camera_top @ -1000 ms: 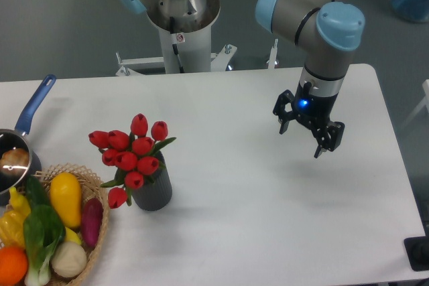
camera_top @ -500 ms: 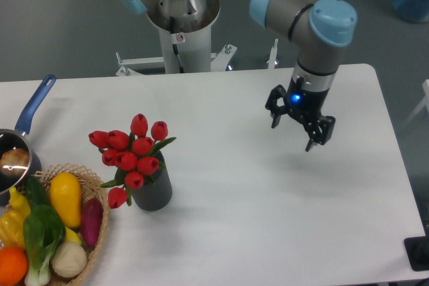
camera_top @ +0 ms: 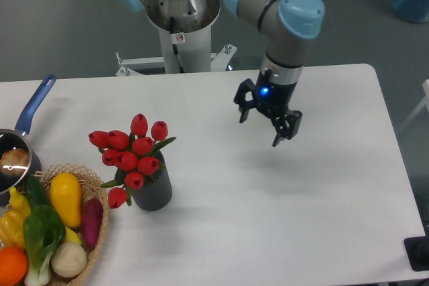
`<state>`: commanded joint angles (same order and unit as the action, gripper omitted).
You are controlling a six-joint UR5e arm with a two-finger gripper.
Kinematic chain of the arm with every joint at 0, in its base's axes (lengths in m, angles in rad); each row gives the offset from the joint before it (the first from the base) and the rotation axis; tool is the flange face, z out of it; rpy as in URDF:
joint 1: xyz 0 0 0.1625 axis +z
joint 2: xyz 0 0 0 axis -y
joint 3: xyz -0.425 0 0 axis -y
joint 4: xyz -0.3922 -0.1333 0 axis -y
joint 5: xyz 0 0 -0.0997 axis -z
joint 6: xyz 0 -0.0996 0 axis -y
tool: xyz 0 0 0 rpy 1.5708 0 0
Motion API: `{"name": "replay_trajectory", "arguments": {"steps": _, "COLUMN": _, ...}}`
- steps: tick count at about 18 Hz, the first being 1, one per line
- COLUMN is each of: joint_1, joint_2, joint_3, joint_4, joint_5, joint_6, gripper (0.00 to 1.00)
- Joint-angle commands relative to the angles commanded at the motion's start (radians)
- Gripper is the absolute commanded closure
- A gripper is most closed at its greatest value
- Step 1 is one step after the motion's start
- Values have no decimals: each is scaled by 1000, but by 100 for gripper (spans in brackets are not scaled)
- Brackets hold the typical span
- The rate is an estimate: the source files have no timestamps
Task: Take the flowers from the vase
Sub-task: 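Move the open gripper toward the red tulip stems above the black vase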
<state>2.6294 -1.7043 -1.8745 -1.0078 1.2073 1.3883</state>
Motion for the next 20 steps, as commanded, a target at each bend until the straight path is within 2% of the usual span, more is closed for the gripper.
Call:
{"name": "replay_trajectory", "arguments": {"steps": 7, "joint_1": -117, "joint_2": 6, "joint_3": 2, "joint_4": 2, "joint_5": -28, "joint_6": -71, "gripper": 0}}
{"name": "replay_trajectory", "arguments": {"steps": 13, "joint_1": -189, "joint_2": -6, "joint_3": 8, "joint_4": 0, "joint_5": -106, "joint_6": -130, "gripper": 0}}
{"name": "replay_trajectory", "arguments": {"steps": 15, "joint_1": -190, "joint_2": 0, "joint_3": 9, "joint_4": 2, "joint_5": -176, "joint_6": -166, "gripper": 0}}
{"name": "replay_trajectory", "arguments": {"steps": 18, "joint_1": -183, "joint_2": -5, "joint_3": 11, "joint_4": 5, "joint_5": -345, "joint_6": -179, "gripper": 0}}
{"name": "replay_trajectory", "arguments": {"steps": 20, "joint_1": -183, "joint_2": -9, "joint_3": 12, "joint_4": 21, "joint_5": -399, "joint_6": -189, "gripper": 0}}
